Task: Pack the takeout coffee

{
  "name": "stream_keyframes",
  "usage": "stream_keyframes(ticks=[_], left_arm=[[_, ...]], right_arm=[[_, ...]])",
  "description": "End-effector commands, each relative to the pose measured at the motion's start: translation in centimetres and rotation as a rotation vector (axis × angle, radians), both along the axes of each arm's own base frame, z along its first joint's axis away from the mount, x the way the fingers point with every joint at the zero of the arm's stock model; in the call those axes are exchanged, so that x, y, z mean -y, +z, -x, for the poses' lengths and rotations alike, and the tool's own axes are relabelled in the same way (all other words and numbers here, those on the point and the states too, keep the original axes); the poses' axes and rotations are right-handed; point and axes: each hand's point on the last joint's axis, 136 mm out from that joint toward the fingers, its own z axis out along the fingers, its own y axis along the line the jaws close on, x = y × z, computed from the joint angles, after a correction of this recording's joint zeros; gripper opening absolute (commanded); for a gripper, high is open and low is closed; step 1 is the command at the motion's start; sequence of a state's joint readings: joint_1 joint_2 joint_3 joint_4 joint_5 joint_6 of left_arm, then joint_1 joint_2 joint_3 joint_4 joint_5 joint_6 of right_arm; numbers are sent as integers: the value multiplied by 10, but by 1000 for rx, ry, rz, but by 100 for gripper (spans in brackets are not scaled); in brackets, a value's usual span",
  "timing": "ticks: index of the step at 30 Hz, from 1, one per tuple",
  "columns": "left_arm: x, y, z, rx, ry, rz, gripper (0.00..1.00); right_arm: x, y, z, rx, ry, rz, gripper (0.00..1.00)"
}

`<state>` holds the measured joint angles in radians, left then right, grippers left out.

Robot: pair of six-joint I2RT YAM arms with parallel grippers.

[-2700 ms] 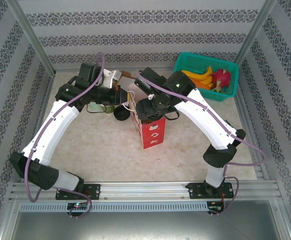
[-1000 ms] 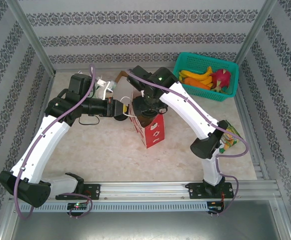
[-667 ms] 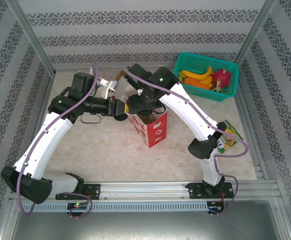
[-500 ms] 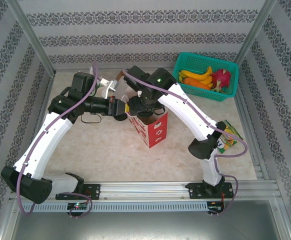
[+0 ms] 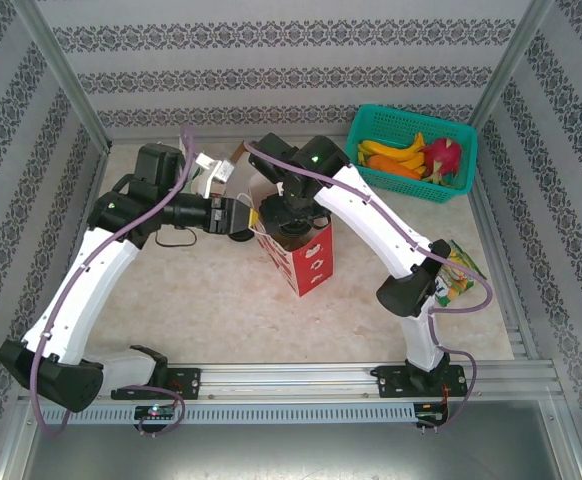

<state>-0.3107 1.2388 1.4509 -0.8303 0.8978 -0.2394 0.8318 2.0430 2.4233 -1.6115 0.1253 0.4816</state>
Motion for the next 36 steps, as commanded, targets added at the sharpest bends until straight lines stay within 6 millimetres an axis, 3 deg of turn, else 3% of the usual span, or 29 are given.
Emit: stream_keyframes(ticks=[1, 4, 7, 12, 14, 19, 26, 31, 36], left_arm=[[-11, 31, 15, 161, -67, 19, 58], [-17, 40, 12, 245, -59, 1, 71], [-34, 33, -24, 246, 112, -115, 80], [-65, 15, -81, 234, 343, -309, 82], [-69, 5, -98, 214, 362, -366, 82], [-53, -27, -120, 116, 255, -405, 82], [-26, -45, -136, 166, 83, -348, 81], [-23, -63, -158, 149, 60, -396, 73], [-13, -74, -164, 135, 7, -400, 63]], right_arm=[[30, -11, 24, -122, 48, 117, 57], [32, -10, 25, -130, 83, 120, 57], [30, -8, 29, -138, 133, 103, 57], [35, -6, 31, -153, 193, 109, 57], [36, -5, 31, -154, 208, 111, 57], [36, -6, 31, -154, 217, 110, 57], [35, -11, 31, -163, 225, 121, 56], [35, -14, 33, -167, 229, 136, 56], [38, -16, 34, -176, 216, 157, 56]])
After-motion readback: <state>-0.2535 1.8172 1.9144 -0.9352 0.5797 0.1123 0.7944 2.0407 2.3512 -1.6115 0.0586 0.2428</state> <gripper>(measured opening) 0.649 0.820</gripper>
